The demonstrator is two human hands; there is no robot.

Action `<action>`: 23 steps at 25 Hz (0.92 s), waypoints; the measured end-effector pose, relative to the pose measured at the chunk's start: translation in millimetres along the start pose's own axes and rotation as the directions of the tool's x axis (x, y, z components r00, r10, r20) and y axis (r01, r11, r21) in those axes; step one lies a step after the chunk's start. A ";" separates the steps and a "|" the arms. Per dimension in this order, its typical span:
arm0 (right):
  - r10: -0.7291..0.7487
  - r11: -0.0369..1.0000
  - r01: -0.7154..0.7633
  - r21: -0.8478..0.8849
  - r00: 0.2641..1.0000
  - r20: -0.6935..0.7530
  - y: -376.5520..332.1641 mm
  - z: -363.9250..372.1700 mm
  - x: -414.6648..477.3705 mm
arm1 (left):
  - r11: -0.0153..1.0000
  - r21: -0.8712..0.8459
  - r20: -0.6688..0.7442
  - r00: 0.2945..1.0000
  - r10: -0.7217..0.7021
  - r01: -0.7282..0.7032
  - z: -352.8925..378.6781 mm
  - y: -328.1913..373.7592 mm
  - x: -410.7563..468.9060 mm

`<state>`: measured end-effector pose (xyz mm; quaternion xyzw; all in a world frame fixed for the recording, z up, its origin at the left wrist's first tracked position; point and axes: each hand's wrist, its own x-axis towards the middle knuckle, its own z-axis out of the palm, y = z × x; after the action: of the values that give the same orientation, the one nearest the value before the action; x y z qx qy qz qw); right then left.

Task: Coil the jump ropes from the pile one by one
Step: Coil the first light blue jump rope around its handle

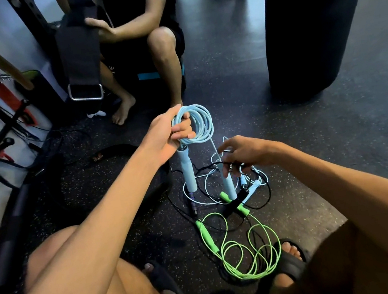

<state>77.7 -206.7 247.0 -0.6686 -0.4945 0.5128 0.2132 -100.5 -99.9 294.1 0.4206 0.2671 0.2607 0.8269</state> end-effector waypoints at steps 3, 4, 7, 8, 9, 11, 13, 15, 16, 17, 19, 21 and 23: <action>-0.068 0.996 0.067 0.059 0.998 0.007 -2.8 6.8 -1.7 | 1.000 -0.007 -0.010 1.000 0.017 -0.017 -0.2 -1.4 1.6; -0.062 0.993 0.058 0.106 0.998 0.030 -2.9 8.7 -2.2 | 0.999 -0.024 -0.008 0.999 0.032 -0.032 -0.9 -1.0 2.3; 0.038 0.990 -0.054 0.128 0.991 0.126 -2.6 16.0 -8.5 | 0.995 -0.073 0.011 0.998 0.065 -0.064 -2.4 0.6 4.9; 0.085 0.993 -0.095 0.068 0.988 0.133 -0.2 17.6 -6.8 | 0.994 -0.083 0.025 0.997 0.067 -0.065 -2.9 1.6 4.9; 0.131 0.991 -0.131 0.000 0.985 0.112 2.2 18.0 -4.1 | 0.994 -0.091 0.043 0.997 0.066 -0.062 -3.2 2.8 4.8; 0.160 0.974 -0.158 -0.159 0.987 0.000 8.3 15.0 5.6 | 0.993 -0.105 0.083 0.995 0.061 -0.052 -3.9 6.0 3.0; 0.043 0.880 -0.123 -0.459 0.983 -0.181 12.6 6.9 14.0 | 0.995 -0.087 0.114 0.992 0.050 -0.040 -3.4 8.8 0.1; -0.126 0.813 -0.054 -0.579 0.955 -0.267 16.3 3.2 21.1 | 0.999 -0.040 0.145 0.989 0.020 -0.014 -1.2 9.3 -2.2; -0.184 0.841 0.005 -0.541 0.943 -0.277 15.5 3.0 23.6 | 1.000 -0.019 0.163 0.987 0.001 0.002 0.0 9.4 -3.4; -0.245 0.870 0.081 -0.486 0.928 -0.283 12.9 4.2 25.3 | 1.000 -0.002 0.182 0.983 -0.016 0.016 0.8 9.9 -4.5; -0.339 0.886 0.203 -0.417 0.896 -0.286 9.6 6.4 29.8 | 0.999 0.021 0.211 0.977 -0.041 0.037 3.0 10.9 -6.3; -0.369 0.896 0.265 -0.356 0.891 -0.264 9.7 8.1 33.0 | 0.998 0.038 0.227 0.973 -0.052 0.045 5.6 12.6 -8.4; -0.351 0.920 0.284 -0.271 0.904 -0.243 8.9 14.1 31.0 | 0.997 0.067 0.216 0.975 -0.055 0.042 6.0 15.3 -9.8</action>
<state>68.5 -186.3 219.9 -0.6656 -0.6172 0.3080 0.2851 -106.8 -101.8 312.1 0.4652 0.1931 0.1844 0.8440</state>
